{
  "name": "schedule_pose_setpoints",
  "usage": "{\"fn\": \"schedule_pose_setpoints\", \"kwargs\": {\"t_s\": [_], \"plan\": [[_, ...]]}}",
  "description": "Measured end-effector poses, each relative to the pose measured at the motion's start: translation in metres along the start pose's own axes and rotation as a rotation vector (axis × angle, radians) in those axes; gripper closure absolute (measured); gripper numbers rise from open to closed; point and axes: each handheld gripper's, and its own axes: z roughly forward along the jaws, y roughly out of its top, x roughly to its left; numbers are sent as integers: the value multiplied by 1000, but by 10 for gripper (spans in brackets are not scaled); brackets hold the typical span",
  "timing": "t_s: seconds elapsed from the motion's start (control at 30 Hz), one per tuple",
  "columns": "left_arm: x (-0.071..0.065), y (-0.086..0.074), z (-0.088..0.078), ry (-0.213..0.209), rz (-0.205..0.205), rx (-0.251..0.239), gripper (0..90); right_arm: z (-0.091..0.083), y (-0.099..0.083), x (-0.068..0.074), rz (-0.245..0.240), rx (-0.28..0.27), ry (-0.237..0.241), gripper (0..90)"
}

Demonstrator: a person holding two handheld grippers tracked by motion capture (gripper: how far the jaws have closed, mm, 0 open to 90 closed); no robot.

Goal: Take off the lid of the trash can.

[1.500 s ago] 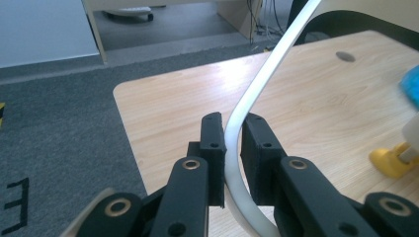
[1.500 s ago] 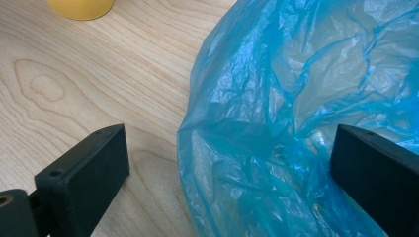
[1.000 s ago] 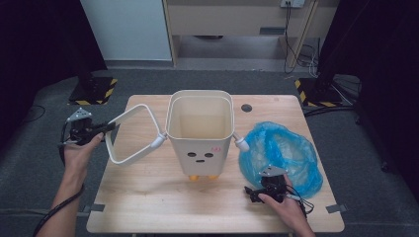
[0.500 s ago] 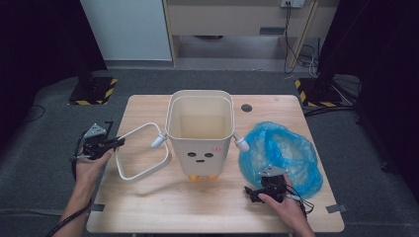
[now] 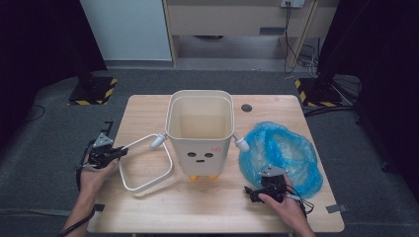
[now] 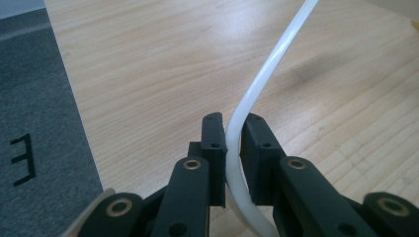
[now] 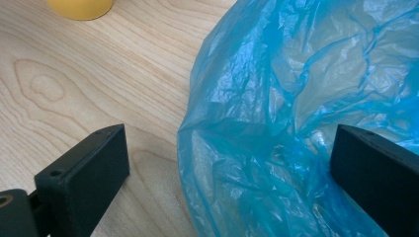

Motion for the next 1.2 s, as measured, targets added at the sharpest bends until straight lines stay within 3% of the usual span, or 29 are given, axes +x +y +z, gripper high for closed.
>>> {"fn": "schedule_pose_setpoints", "kwargs": {"t_s": [0.2, 0.7, 0.77, 0.93, 1.0, 1.07, 1.17, 1.2], "plan": [[-1, -6, 3, -5, -4, 5, 804, 0, 0, 0, 0, 0, 0, 22], [-7, -13, 10, 37, 16, 79, 790, 0, 0, 0, 2, 0, -1, 22], [-6, -13, 10, 43, -2, 77, 723, 0, 0, 0, 2, 0, -1, 22], [-7, -10, 1, 97, -93, 39, 318, -1, -1, 0, 2, 0, -8, 22], [-14, -7, -5, 84, -103, 23, 251, -1, -1, 0, 5, -2, -2, 25], [-24, -4, -11, 100, -102, 18, 222, -4, 0, 1, 10, 13, -4, 32], [-37, 1, -17, 69, -129, -18, 162, -11, 4, 2, -1, 5, 11, 35], [-42, 3, -18, 71, -122, -22, 152, -15, 6, 2, 4, -4, 15, 35]]}}
